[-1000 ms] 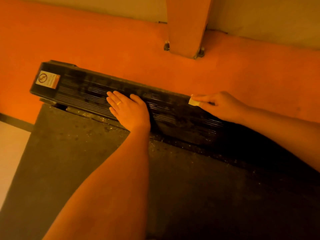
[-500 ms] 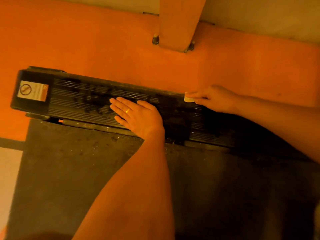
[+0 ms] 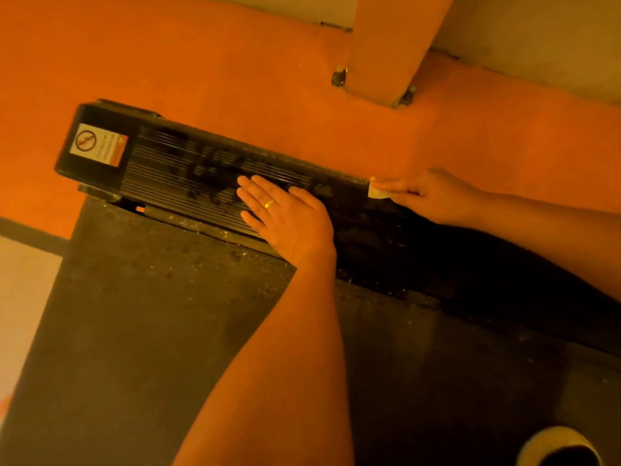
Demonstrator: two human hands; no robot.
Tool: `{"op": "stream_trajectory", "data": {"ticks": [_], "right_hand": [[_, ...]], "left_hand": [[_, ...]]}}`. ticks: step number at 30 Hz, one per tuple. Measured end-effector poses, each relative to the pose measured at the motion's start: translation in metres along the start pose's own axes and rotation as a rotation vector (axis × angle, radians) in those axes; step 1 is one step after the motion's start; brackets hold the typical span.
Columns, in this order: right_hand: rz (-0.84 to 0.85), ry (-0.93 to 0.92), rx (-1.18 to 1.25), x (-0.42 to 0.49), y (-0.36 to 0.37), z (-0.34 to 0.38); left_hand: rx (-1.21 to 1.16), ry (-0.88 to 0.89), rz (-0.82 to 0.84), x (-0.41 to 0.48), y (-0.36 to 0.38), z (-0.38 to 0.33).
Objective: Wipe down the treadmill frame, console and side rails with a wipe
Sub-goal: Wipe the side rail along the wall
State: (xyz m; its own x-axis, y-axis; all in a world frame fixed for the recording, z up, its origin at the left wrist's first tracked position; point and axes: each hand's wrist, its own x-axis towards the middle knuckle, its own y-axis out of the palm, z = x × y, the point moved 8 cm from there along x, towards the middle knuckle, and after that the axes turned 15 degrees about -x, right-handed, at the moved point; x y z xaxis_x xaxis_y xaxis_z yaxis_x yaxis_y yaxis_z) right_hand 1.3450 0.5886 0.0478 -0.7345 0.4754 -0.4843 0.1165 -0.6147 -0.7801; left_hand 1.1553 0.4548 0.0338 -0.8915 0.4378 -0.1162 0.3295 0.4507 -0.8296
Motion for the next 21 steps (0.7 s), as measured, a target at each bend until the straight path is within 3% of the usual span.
{"op": "stream_trajectory", "data": {"ticks": [16, 21], "right_hand": [[0.014, 0.032, 0.074, 0.001, 0.004, 0.006], [-0.032, 0.043, 0.150, 0.005, 0.011, 0.005]], "left_hand": [[-0.023, 0.050, 0.056, 0.010, -0.009, -0.001], [0.004, 0.036, -0.004, 0.042, -0.018, 0.005]]}}
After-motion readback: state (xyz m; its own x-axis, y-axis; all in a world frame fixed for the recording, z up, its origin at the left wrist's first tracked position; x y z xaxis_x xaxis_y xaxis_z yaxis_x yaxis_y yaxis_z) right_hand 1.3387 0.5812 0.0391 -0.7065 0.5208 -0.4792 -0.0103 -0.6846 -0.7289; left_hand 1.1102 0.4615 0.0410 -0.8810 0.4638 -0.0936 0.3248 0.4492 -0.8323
